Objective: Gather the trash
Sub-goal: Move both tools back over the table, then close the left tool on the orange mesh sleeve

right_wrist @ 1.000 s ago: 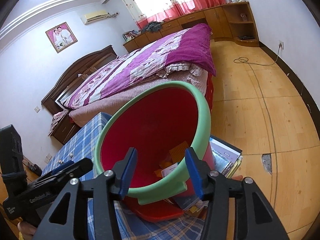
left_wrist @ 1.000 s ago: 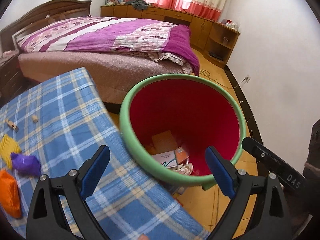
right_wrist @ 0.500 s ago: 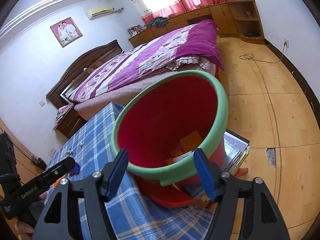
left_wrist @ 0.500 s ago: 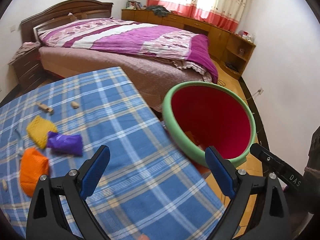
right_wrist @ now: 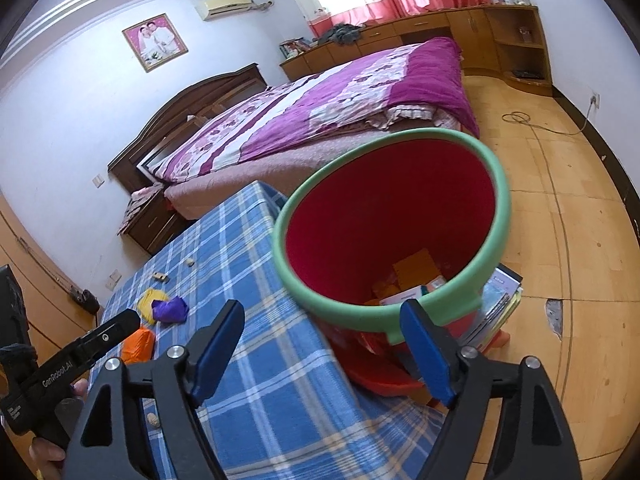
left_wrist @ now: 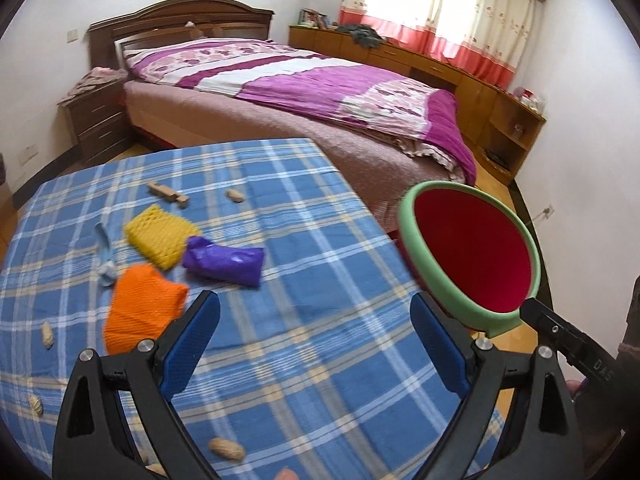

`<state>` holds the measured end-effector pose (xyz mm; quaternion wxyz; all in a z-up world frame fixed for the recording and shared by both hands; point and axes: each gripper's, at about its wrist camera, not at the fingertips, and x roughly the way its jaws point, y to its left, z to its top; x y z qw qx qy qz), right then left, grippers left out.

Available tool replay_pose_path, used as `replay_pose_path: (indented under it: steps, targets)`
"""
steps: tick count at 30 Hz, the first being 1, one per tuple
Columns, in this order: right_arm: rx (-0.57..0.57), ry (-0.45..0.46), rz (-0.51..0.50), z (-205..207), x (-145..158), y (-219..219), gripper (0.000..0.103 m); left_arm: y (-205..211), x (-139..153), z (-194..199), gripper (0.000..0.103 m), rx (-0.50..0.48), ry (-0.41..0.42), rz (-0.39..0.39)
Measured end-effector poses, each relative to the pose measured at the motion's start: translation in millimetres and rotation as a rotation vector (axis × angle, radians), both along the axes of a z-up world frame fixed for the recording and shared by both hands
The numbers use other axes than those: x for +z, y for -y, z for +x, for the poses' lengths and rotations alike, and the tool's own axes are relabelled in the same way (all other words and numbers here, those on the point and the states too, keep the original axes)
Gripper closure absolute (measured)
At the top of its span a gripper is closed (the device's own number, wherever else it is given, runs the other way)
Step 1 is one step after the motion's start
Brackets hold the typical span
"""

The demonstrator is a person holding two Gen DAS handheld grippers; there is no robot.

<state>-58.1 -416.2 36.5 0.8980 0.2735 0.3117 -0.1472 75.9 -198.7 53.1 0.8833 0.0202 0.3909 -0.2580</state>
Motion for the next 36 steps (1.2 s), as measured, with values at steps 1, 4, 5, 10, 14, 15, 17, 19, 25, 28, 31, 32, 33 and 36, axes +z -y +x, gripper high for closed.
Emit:
replay_pose_path:
  steps: [1,4,5,10,14,15,17,19,25,28,31,32,33,36]
  targets:
    - [0.007,-0.003,-0.002,3,0,-3,0.020,-4,0,1,0.008,0.012,-0.001,0.001]
    - [0.028,-0.015,-0.002,11,-1,-13,0.020,-20,-2,3,0.008,0.052,0.005,0.006]
    - [0.037,-0.019,0.000,14,-1,-17,0.020,-24,-2,4,0.008,0.063,0.006,0.008]
    - [0.070,-0.034,0.000,26,-4,-33,0.018,-51,-6,11,0.008,0.132,0.005,0.009]
    - [0.093,-0.048,0.003,38,-7,-42,0.018,-71,-9,20,0.008,0.190,0.013,0.022]
    - [0.100,-0.052,0.001,42,-8,-46,0.018,-75,-11,22,0.008,0.203,0.014,0.026]
    - [0.109,-0.058,-0.002,46,-9,-50,0.018,-85,-15,30,0.008,0.234,0.010,0.040]
    - [0.117,-0.065,-0.007,51,-10,-54,0.018,-92,-19,35,0.008,0.253,0.007,0.050]
    - [0.131,-0.086,-0.014,62,-14,-61,0.018,-106,-33,54,0.008,0.294,-0.014,0.068]
    - [0.135,-0.097,-0.012,67,-16,-63,0.018,-108,-41,63,0.008,0.305,-0.035,0.077]
    - [0.138,-0.104,-0.011,71,-18,-63,0.018,-110,-52,72,0.008,0.317,-0.066,0.100]
    - [0.139,-0.106,-0.012,72,-19,-64,0.018,-110,-56,75,0.008,0.320,-0.078,0.106]
    - [0.141,-0.109,-0.012,73,-20,-64,0.018,-110,-59,78,0.008,0.323,-0.088,0.108]
    - [0.145,-0.119,-0.010,77,-23,-65,0.018,-110,-66,83,0.008,0.327,-0.114,0.107]
